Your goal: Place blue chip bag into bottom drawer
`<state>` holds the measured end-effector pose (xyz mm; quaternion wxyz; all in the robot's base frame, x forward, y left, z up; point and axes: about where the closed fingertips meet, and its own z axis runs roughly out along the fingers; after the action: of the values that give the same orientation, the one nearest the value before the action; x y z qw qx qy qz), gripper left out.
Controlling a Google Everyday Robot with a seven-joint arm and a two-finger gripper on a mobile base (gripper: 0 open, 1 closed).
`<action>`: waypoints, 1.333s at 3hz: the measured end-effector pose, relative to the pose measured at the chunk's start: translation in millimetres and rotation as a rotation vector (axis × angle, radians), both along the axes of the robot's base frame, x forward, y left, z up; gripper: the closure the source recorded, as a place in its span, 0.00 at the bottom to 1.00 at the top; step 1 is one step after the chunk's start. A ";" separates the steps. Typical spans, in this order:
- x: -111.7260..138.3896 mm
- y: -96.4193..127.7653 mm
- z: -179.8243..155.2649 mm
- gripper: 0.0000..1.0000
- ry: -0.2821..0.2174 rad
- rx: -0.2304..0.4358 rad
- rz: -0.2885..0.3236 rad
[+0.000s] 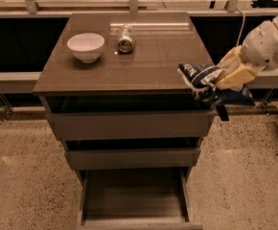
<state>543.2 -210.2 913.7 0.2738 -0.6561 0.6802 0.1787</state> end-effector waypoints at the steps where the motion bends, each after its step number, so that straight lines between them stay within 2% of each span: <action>1: -27.9 -0.4 -13.8 1.00 0.070 0.096 -0.016; 2: -27.0 -0.7 -14.2 1.00 0.068 0.095 -0.019; 3: -24.1 22.2 -42.1 1.00 0.046 0.177 -0.016; 4: -36.9 54.9 -97.2 1.00 0.006 0.341 0.012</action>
Offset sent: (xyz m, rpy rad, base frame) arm -0.0275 0.0011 -0.0136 0.0963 0.0694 -0.0135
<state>506.3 -155.3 816.5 0.3782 -0.6035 0.6369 0.2951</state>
